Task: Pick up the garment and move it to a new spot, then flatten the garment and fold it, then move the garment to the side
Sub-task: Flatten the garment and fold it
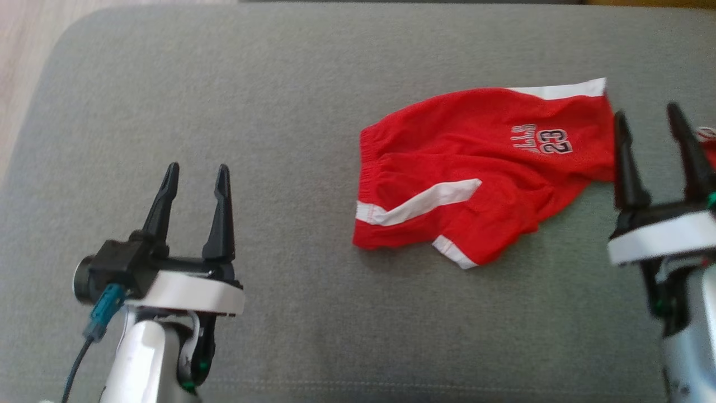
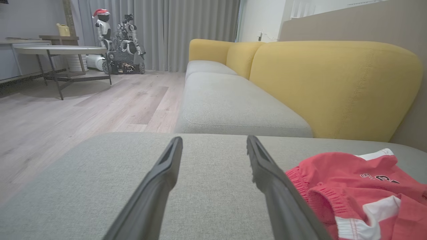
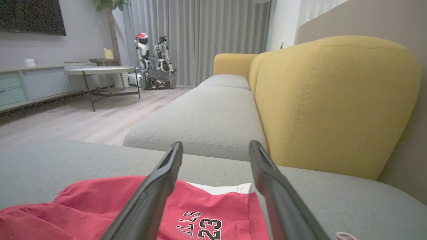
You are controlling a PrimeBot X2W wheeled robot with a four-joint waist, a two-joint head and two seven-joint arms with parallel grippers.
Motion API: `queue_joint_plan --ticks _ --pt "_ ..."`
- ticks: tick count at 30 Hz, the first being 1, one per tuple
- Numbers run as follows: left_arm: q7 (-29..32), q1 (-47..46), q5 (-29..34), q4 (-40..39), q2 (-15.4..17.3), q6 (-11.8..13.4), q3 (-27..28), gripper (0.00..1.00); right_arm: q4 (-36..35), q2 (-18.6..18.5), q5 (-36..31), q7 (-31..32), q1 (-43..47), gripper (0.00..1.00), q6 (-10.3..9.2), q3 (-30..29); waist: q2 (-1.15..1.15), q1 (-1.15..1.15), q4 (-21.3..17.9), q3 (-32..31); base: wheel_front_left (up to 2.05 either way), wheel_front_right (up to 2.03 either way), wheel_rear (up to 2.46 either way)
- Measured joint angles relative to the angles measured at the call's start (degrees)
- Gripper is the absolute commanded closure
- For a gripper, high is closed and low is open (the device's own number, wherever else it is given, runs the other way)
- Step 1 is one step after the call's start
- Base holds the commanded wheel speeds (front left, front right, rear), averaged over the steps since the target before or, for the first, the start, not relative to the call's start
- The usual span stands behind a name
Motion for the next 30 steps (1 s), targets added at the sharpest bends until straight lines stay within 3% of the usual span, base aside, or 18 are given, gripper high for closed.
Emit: queue_joint_plan --ticks 11,30 --pt "-0.1 4.9 0.5 0.4 0.4 -0.2 1.3 0.0 -10.9 6.7 -0.4 4.3 13.6 0.0 0.0 0.5 0.0 0.0 -4.5 -4.4 0.0 0.0 0.0" --pt "-0.1 6.8 0.5 0.9 0.7 -0.1 1.0 0.0 -12.5 8.0 -0.2 6.1 15.9 0.0 0.0 1.8 0.0 0.0 -5.7 -4.9 0.0 0.0 0.0"
